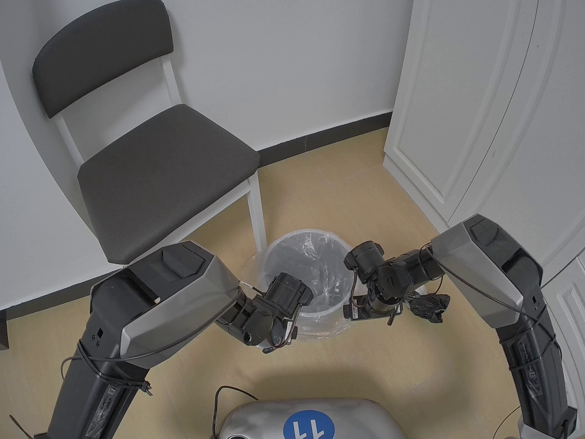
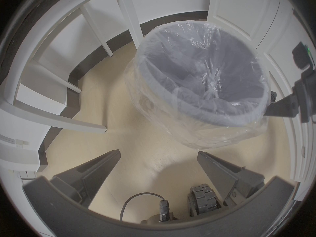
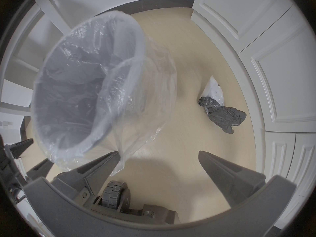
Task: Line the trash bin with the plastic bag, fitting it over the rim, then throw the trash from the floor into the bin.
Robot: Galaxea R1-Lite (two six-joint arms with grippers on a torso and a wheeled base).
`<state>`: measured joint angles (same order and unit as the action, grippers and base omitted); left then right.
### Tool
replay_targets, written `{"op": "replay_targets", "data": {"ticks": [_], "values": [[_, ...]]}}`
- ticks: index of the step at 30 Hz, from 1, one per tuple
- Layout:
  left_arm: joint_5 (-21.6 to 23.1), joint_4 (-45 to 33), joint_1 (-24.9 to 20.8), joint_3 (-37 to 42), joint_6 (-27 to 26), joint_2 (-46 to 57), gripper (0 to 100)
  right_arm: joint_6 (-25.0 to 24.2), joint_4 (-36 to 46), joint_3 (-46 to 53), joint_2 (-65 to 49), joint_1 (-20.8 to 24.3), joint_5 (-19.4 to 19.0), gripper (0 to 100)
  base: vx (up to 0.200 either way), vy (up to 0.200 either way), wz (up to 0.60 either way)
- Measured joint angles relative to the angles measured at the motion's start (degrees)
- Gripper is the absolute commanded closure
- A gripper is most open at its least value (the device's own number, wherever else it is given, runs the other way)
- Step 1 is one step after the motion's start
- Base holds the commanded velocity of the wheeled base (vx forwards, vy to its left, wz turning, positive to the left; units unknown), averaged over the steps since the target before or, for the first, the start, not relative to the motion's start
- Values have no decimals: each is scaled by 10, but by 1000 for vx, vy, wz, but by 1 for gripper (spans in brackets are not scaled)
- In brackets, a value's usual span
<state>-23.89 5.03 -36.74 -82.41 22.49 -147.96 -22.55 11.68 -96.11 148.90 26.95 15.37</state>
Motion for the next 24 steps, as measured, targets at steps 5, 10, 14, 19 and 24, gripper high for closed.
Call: {"op": "replay_targets", "data": {"ticks": [5, 10, 14, 19, 24], "values": [[0, 36, 0, 17, 4, 1, 0, -4, -1, -23, 21, -2, 17, 0, 0, 0, 0], [0, 49, 0, 45, 2, 6, 0, -16, -2, -32, 31, -1, 25, 0, 0, 0, 0], [-1, 46, 1, 55, 0, 11, 0, -17, 1, -28, 28, 2, 30, 0, 0, 0, 0], [-3, 44, 6, 59, -1, 15, 0, -14, 1, 0, -6, 4, 27, 0, 0, 0, 0], [-3, 44, 14, 66, -2, 19, 0, 3, 1, 46, -56, 3, 16, 0, 0, 0, 0]]}}
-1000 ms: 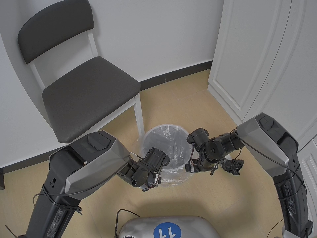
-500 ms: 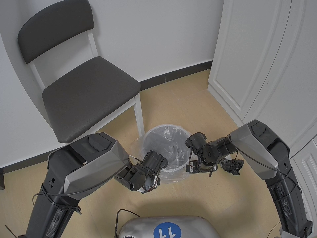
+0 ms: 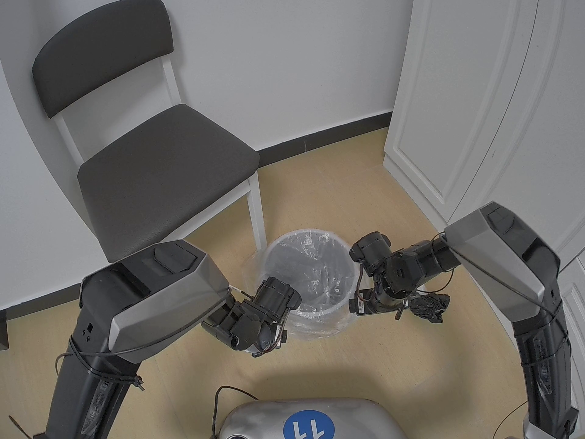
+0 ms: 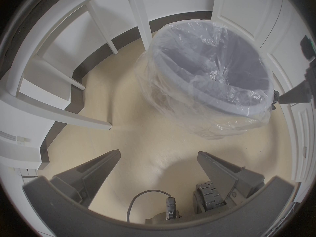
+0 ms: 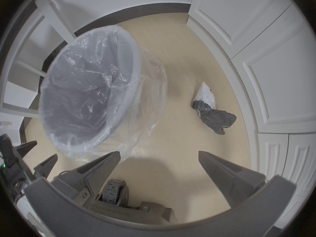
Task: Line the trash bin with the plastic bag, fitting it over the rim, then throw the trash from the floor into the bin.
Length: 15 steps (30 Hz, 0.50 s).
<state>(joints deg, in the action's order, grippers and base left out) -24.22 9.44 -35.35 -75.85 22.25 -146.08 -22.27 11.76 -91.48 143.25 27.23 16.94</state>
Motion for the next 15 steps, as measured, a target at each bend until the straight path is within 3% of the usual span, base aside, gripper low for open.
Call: {"op": "replay_targets", "data": {"ticks": [15], "values": [[-2, 29, -2, 106, 5, 90, 0, 15, -2, 55, -80, 1, -12, 0, 0, 0, 0]]}}
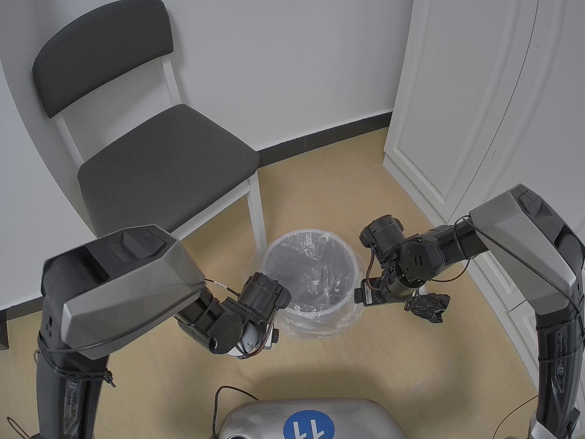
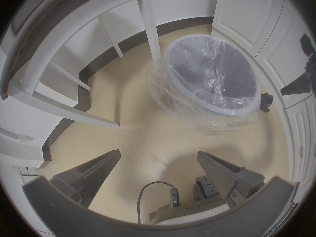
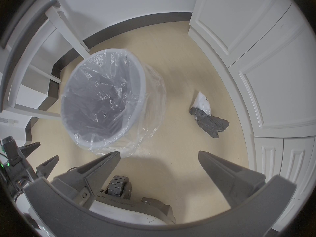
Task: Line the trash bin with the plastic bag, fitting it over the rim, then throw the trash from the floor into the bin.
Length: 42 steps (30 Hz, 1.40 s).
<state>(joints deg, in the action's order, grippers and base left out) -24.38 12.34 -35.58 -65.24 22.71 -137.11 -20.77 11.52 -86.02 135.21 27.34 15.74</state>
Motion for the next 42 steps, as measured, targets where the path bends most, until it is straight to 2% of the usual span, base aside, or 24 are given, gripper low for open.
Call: {"op": "replay_targets", "data": {"ticks": [7, 14, 17, 24, 33, 42], "values": [[0, 73, -10, 93, -2, 68, 0, 22, -25, 5, -1, -24, -2, 0, 0, 0, 0], [0, 221, -14, 198, -2, 127, 0, 38, -47, -29, 49, -59, -5, 0, 0, 0, 0], [0, 280, -14, 238, -2, 146, 0, 28, -49, -57, 77, -66, -9, 0, 0, 0, 0], [0, 374, -11, 310, -3, 190, 0, -39, -51, -145, 147, -70, -20, 0, 0, 0, 0], [0, 444, -8, 384, -2, 257, 0, -86, -40, -238, 218, -74, -26, 0, 0, 0, 0], [0, 459, -7, 448, -4, 347, 0, -98, 10, -240, 226, -79, -29, 0, 0, 0, 0]]}}
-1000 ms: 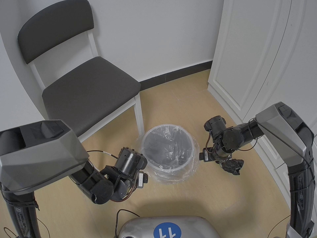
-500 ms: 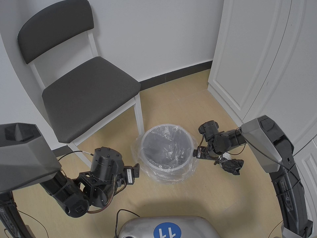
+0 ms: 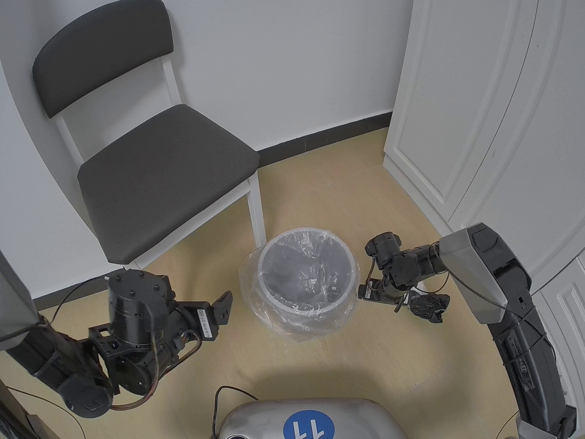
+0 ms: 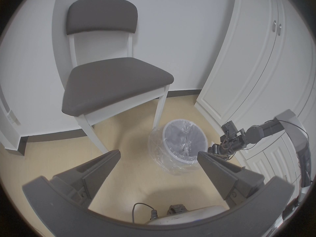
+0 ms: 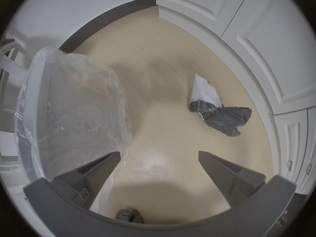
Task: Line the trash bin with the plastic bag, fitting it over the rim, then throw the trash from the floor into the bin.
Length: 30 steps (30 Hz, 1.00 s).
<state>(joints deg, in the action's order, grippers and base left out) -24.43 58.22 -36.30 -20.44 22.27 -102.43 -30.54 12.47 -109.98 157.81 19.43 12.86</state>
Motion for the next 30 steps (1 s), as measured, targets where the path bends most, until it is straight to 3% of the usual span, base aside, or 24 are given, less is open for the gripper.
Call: {"op": "replay_targets", "data": {"ticks": [8, 16, 25, 30], "values": [[0, -1, 5, 54, -45, 99, 0, -4, -11, 137, -94, -6, -22, 0, 0, 0, 0], [-3, -4, 10, 84, -107, 178, 0, 7, -99, 341, -272, -9, -38, 0, 0, 0, 0], [-15, -28, 12, 114, -162, 254, 0, 72, -324, 595, -460, -21, -36, 0, 0, 0, 0], [-17, -45, 11, 111, -181, 281, 0, 134, -398, 680, -527, -54, -32, 0, 0, 0, 0]]}}
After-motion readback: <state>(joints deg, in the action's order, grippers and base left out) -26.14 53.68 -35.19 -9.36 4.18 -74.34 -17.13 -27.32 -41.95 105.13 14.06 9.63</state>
